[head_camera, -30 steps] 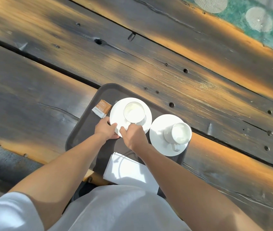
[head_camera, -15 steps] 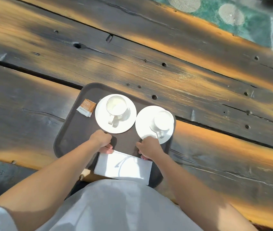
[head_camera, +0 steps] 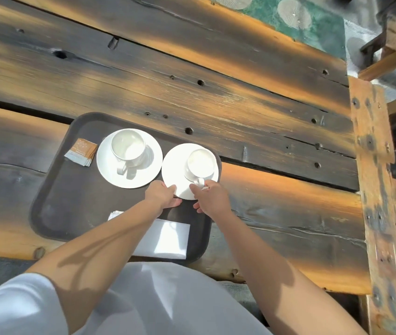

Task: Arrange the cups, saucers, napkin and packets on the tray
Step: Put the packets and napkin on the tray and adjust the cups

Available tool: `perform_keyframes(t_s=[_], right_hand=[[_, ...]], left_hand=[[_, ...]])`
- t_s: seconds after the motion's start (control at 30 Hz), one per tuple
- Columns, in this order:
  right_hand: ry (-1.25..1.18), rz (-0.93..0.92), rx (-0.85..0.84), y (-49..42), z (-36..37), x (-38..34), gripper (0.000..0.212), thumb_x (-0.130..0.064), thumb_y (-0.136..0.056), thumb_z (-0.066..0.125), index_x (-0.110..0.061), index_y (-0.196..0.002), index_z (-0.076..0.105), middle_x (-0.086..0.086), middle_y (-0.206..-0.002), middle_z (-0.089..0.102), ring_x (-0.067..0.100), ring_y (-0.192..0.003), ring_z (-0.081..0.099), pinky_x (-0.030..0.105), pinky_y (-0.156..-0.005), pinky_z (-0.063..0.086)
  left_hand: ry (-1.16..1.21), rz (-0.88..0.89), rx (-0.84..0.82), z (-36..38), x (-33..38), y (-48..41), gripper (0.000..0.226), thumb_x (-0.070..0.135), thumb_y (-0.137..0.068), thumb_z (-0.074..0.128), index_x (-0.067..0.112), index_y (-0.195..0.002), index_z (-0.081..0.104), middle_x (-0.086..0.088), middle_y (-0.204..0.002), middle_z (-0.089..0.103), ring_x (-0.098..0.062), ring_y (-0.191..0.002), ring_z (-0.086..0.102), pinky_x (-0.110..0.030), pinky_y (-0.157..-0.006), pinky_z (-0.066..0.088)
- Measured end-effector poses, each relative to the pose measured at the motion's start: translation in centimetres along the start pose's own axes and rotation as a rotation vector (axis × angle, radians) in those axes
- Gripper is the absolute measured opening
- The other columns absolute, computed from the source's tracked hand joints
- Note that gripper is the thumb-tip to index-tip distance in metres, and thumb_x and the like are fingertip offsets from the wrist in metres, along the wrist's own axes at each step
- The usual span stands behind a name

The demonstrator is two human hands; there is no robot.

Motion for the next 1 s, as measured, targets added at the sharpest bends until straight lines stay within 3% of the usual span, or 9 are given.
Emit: perform_keyframes(t_s=[0.1, 0.2, 0.3, 0.43, 0.87, 1.0], right_hand=[[-0.087, 0.004, 0.035, -0.3, 0.5, -0.1, 0.032, -0.039, -0.096, 0.057, -0.012, -0.111, 0.067, 0.004, -0.087, 0.071, 0.012, -0.055, 0.065, 0.011, -0.038, 0.043], [-0.049, -0.013, 0.066, -0.6, 1.0, -0.2, 0.028, -0.037, -0.097, 0.054, -0.013, -0.099, 0.067, 0.004, -0.087, 0.071, 0.015, -0.066, 0.068, 0.013, -0.043, 0.049], [-0.015, -0.034, 0.07, -0.9, 1.5, -0.5, 0.029, -0.038, -0.096, 0.054, -0.013, -0.096, 0.067, 0.003, -0.086, 0.072, 0.017, -0.071, 0.07, 0.029, -0.063, 0.062], [-0.019, -0.046, 0.074, -1.2, 1.9, -0.7, 0.032, -0.039, -0.095, 0.056, -0.009, -0.096, 0.069, 0.005, -0.085, 0.073, 0.022, -0.074, 0.071, 0.039, -0.073, 0.062], [-0.037, -0.002, 0.067, -0.8, 1.8, -1.0, 0.031, -0.037, -0.094, 0.059, -0.01, -0.106, 0.068, 0.004, -0.092, 0.073, 0.019, -0.076, 0.071, 0.032, -0.069, 0.062], [-0.054, -0.011, 0.052, 0.1, 1.7, -1.1, 0.034, -0.039, -0.091, 0.062, -0.015, -0.115, 0.061, 0.005, -0.099, 0.071, 0.02, -0.077, 0.071, 0.014, -0.042, 0.047]], left_hand=[[-0.048, 0.03, 0.054, 0.0, 0.3, 0.0, 0.02, 0.005, -0.088, 0.062, 0.013, -0.076, 0.048, -0.014, -0.092, 0.074, -0.025, -0.056, 0.074, -0.024, -0.048, 0.057], [-0.059, 0.051, 0.042, 0.1, 0.7, 0.2, 0.017, 0.001, -0.085, 0.061, 0.013, -0.075, 0.053, -0.013, -0.093, 0.073, -0.026, -0.06, 0.075, -0.03, -0.055, 0.062], [-0.051, 0.063, 0.032, 0.1, 0.8, 0.2, 0.018, 0.0, -0.086, 0.06, 0.014, -0.076, 0.054, -0.014, -0.096, 0.071, -0.024, -0.06, 0.074, -0.028, -0.05, 0.06], [-0.037, 0.053, 0.032, 0.1, 0.7, 0.1, 0.017, 0.0, -0.085, 0.06, 0.012, -0.077, 0.052, -0.016, -0.105, 0.068, -0.03, -0.072, 0.075, -0.038, -0.061, 0.064], [-0.056, 0.053, 0.004, -0.3, 0.7, 0.2, 0.022, 0.001, -0.085, 0.063, 0.014, -0.073, 0.05, -0.017, -0.105, 0.071, -0.031, -0.073, 0.076, -0.04, -0.066, 0.064], [-0.278, 0.095, -0.033, -0.9, 1.3, 0.9, 0.016, 0.013, -0.085, 0.067, 0.007, -0.071, 0.062, -0.014, -0.085, 0.078, -0.03, -0.076, 0.077, -0.044, -0.085, 0.061]])
Point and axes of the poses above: each hand's wrist, its own y-axis away from the middle knuckle, its own z-axis out of the palm, x = y × z, the point moved 3 cm from there along -y, towards the middle knuckle
